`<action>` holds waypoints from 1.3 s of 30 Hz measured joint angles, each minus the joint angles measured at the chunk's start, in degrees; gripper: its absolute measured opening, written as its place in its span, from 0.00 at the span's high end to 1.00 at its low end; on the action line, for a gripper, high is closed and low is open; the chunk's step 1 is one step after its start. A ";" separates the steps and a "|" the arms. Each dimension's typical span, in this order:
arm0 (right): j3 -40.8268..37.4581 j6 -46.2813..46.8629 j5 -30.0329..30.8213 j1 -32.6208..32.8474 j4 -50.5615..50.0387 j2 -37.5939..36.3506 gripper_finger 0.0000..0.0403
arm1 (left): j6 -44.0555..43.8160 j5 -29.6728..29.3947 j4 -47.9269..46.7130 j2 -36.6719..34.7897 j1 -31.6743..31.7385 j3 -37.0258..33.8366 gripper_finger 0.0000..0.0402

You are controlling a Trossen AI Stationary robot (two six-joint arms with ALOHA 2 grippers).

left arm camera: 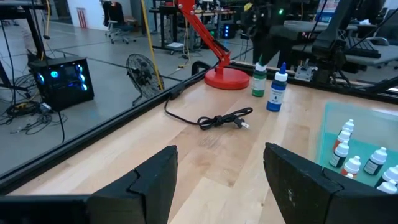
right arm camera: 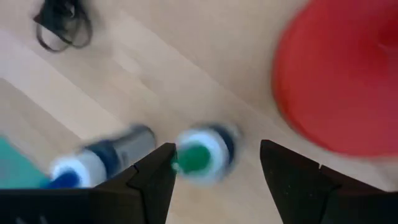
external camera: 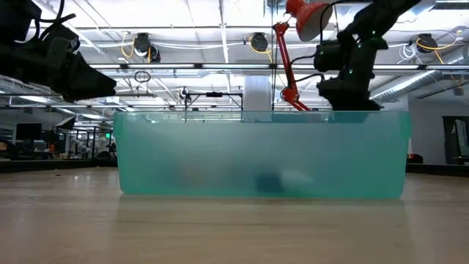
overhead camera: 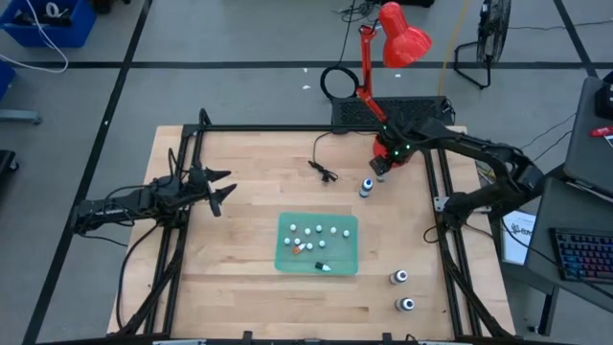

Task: Pick & Place food coloring
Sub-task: Put the big green food coloring bottle into the light blue bin

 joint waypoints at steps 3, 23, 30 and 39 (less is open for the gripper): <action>-2.07 0.38 -2.75 0.04 1.17 0.74 0.45 | 0.00 -0.01 -0.01 0.00 0.00 0.00 0.40; -3.64 6.87 -1.41 1.11 -12.17 -3.08 0.45 | 0.02 -0.02 -0.02 0.02 0.00 0.00 0.40; -10.49 15.44 0.31 5.33 -13.14 -3.56 0.45 | 0.02 -0.02 -0.02 0.00 0.00 0.00 0.40; -19.99 20.61 -2.24 7.56 -8.39 -3.61 0.45 | 0.02 -0.04 -0.02 0.02 0.02 0.00 0.40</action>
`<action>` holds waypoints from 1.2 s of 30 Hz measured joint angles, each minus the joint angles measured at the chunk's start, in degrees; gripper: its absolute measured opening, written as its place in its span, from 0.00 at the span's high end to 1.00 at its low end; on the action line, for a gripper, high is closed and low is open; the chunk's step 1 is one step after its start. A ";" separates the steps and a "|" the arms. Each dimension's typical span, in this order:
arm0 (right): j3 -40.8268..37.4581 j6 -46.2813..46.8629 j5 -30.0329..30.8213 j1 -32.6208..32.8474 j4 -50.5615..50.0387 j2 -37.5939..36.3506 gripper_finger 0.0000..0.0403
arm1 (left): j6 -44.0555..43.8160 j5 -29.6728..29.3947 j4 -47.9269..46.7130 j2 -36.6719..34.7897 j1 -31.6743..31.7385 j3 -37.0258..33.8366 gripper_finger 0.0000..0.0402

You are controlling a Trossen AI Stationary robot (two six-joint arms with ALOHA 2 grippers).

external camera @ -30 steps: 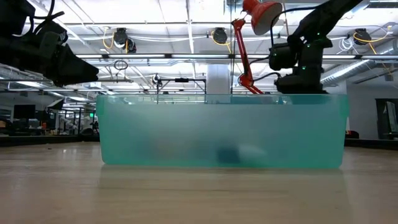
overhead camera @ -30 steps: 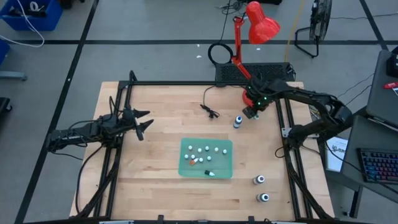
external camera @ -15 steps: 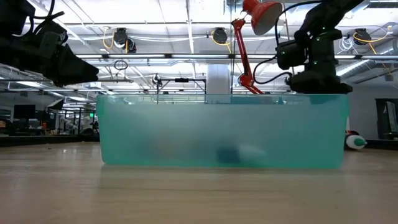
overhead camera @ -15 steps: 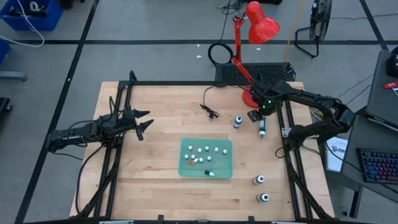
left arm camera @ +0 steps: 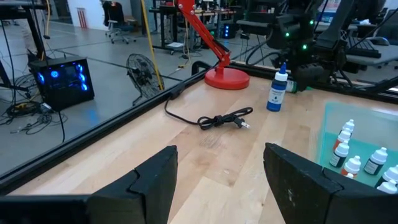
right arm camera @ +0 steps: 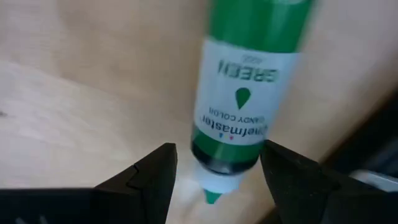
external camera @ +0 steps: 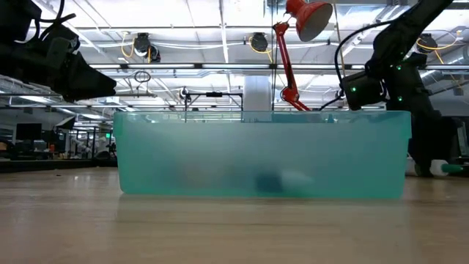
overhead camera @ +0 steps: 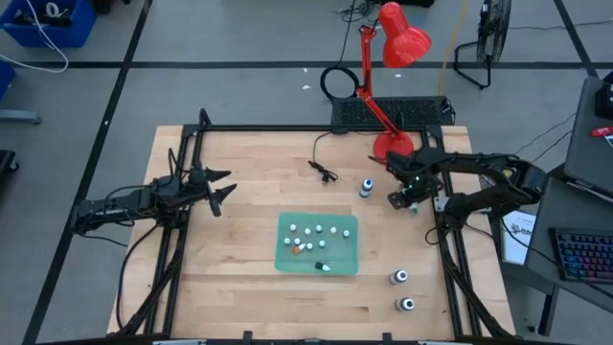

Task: Pick & Place food coloring
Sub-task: Put the big green food coloring bottle into the light blue bin

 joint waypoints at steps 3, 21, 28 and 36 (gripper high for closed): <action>-0.97 -0.71 -0.46 0.20 2.29 0.02 0.45 | 0.01 0.02 0.00 -0.01 0.00 0.00 0.40; -1.09 -5.07 4.44 3.42 6.44 -0.05 0.68 | 0.01 0.02 0.00 -0.02 -0.02 0.00 0.40; 0.51 -7.19 8.87 8.50 8.71 -6.20 0.68 | -0.01 0.02 0.00 0.01 -0.02 0.00 0.40; 10.79 -7.15 13.56 13.80 1.10 -18.18 0.68 | 0.01 0.02 0.02 0.00 0.00 0.00 0.40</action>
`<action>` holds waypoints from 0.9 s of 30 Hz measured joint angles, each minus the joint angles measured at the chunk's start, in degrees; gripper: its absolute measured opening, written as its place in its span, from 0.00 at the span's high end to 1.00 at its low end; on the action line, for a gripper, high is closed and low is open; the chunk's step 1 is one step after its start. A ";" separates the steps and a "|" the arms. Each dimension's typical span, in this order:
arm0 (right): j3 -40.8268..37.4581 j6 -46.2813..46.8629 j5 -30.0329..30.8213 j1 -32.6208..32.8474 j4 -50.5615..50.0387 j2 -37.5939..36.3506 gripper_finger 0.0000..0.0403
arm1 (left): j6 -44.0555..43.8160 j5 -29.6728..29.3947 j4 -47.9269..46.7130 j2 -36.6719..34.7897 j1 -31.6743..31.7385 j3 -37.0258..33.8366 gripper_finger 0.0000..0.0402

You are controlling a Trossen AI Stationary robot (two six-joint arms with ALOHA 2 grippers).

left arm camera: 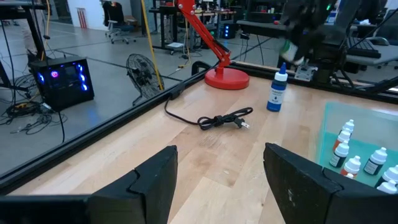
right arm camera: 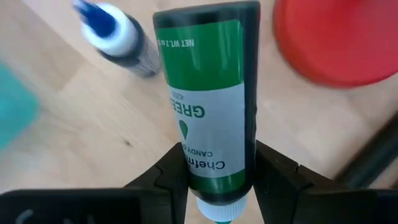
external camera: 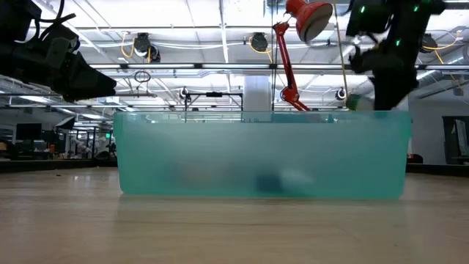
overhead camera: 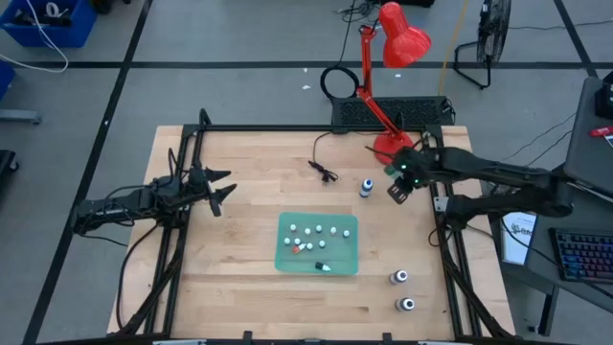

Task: Pick & Place food coloring
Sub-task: Put the big green food coloring bottle into the light blue bin

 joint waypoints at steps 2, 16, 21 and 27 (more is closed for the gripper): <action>1.80 0.02 0.08 1.53 0.23 -2.23 0.68 | 0.00 0.00 0.00 0.01 -0.02 0.00 0.40; 2.59 -6.43 -0.16 14.02 19.67 -0.96 0.68 | 3.58 -0.76 11.69 -0.01 0.05 -0.04 0.40; 2.59 -8.84 -0.49 16.94 27.19 3.09 0.68 | 1.09 4.81 17.27 0.01 0.05 -0.04 0.40; 5.18 -12.16 -0.69 18.41 29.68 9.23 0.69 | -3.39 9.07 18.53 0.95 0.02 -0.02 0.40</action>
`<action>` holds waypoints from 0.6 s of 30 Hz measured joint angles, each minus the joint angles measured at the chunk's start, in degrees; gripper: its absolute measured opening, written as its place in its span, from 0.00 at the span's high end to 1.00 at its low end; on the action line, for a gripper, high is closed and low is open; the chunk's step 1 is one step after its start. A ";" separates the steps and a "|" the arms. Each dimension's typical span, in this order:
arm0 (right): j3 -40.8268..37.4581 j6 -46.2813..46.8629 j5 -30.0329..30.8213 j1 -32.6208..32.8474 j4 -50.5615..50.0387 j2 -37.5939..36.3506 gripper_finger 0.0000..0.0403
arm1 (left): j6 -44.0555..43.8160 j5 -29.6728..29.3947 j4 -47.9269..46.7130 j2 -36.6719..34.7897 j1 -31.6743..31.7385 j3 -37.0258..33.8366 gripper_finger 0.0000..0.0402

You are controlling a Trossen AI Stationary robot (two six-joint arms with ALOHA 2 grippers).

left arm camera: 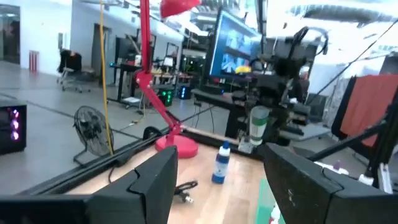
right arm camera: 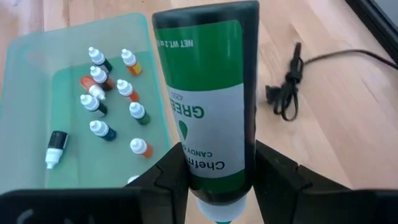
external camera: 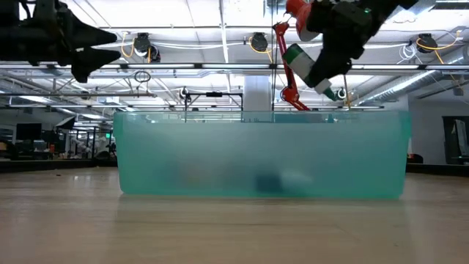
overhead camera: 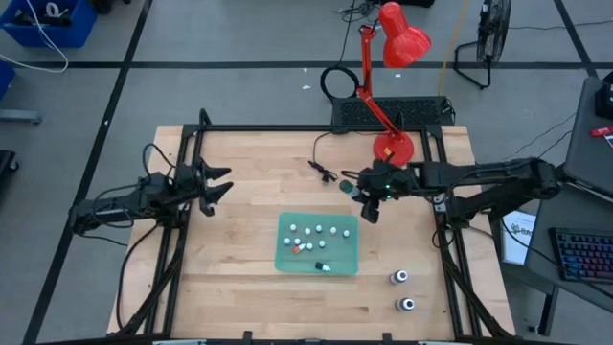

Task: Pick & Place food coloring
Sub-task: Put the big green food coloring bottle into the light blue bin

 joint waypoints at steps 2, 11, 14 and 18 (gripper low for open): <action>1.72 -1.20 -1.30 0.22 -0.19 2.26 0.69 | -0.34 0.27 -0.08 1.69 0.02 0.00 0.40; 9.73 -6.89 -4.41 2.32 -0.12 12.72 0.69 | -6.96 5.14 34.35 30.44 -1.42 -0.39 0.40; 12.18 -7.55 -4.41 2.68 -0.16 14.70 0.69 | -5.52 6.61 38.99 43.30 -1.75 5.02 0.40; 14.14 -7.97 -4.37 2.72 -0.21 16.30 0.69 | 3.13 16.93 38.37 60.29 -2.95 16.14 0.40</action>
